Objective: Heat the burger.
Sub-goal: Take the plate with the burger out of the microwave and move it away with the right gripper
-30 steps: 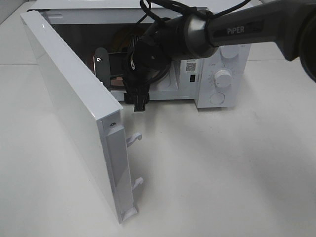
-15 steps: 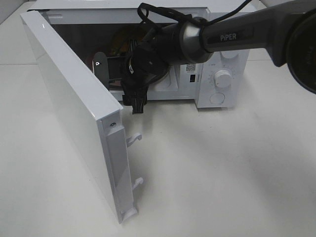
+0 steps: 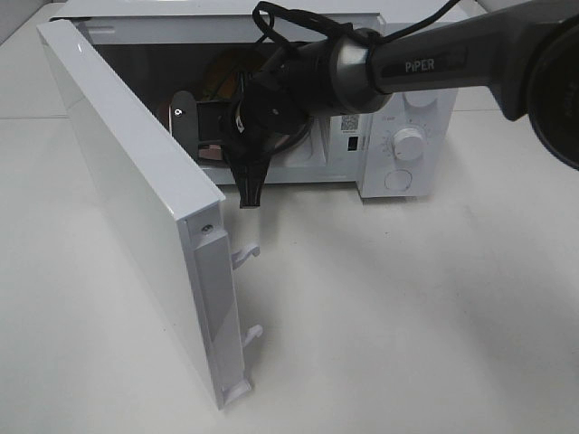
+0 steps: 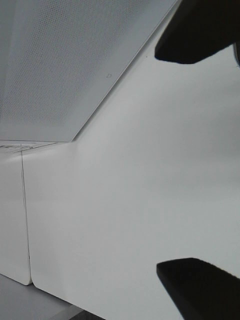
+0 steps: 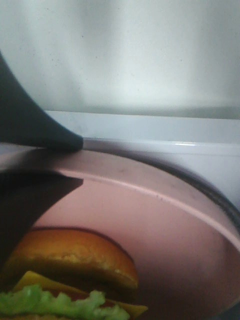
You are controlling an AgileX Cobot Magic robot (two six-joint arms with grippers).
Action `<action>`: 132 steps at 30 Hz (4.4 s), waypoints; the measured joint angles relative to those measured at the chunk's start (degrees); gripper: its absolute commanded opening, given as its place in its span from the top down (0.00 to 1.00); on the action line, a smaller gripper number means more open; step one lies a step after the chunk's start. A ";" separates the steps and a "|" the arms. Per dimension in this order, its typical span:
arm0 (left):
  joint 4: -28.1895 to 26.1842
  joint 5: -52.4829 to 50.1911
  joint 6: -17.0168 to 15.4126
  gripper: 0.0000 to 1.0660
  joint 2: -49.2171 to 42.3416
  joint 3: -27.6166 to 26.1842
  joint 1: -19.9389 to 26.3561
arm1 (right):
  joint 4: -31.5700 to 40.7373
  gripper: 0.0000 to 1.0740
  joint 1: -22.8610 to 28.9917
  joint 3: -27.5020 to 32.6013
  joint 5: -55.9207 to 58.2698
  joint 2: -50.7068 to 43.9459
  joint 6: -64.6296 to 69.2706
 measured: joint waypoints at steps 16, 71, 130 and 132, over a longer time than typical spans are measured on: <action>0.00 0.00 0.00 0.08 0.00 0.00 0.00 | 2.81 1.00 1.83 0.00 7.28 -2.06 -0.52; 0.00 0.00 0.00 0.08 0.00 0.00 0.00 | 20.40 1.00 -2.46 36.84 -12.32 -25.21 -35.07; 0.00 0.00 0.00 0.08 0.00 0.00 0.00 | 28.48 1.00 -0.80 57.98 -24.52 -38.33 -35.47; 0.00 0.00 0.00 0.08 0.00 0.00 0.00 | 28.53 1.00 -0.80 59.01 -24.58 -39.48 -35.07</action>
